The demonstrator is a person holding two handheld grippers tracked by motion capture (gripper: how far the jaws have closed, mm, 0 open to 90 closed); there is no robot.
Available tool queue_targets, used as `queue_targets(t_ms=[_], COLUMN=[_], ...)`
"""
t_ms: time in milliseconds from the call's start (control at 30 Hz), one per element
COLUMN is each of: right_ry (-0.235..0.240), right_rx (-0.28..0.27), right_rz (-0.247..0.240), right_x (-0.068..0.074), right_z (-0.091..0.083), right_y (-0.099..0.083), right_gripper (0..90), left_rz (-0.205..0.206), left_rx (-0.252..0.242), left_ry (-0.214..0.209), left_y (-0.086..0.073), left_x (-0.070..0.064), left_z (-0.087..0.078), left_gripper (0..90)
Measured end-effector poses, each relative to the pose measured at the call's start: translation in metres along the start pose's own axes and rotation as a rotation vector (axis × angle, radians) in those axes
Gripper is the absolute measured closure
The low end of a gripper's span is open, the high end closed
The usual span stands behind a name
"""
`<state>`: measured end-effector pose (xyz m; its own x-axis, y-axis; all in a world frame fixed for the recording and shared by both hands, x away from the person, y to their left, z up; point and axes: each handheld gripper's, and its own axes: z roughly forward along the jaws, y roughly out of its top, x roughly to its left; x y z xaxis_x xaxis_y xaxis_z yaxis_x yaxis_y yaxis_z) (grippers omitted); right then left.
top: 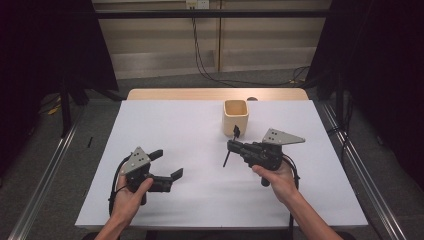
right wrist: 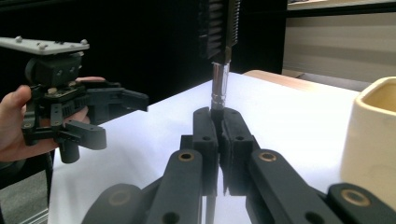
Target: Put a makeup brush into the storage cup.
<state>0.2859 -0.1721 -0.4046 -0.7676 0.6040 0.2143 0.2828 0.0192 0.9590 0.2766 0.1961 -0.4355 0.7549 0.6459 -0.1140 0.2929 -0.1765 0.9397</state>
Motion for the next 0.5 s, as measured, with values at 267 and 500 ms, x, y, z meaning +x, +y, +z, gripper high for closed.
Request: queue_targets(t_ms=[267, 500], right_ry=[-0.029, -0.043], right_rx=[-0.014, -0.016], right_rz=[0.001, 0.005], right_x=[-0.009, -0.016], right_z=[-0.002, -0.001], right_y=[0.006, 0.01], right_gripper=[86.9, 86.9], left_rz=[0.009, -0.014], left_rx=[0.013, 0.02], left_ry=[0.087, 0.125], left_y=[-0.009, -0.019], left_x=[0.011, 0.015], left_z=[-0.022, -0.037], left_gripper=[2.3, 2.0])
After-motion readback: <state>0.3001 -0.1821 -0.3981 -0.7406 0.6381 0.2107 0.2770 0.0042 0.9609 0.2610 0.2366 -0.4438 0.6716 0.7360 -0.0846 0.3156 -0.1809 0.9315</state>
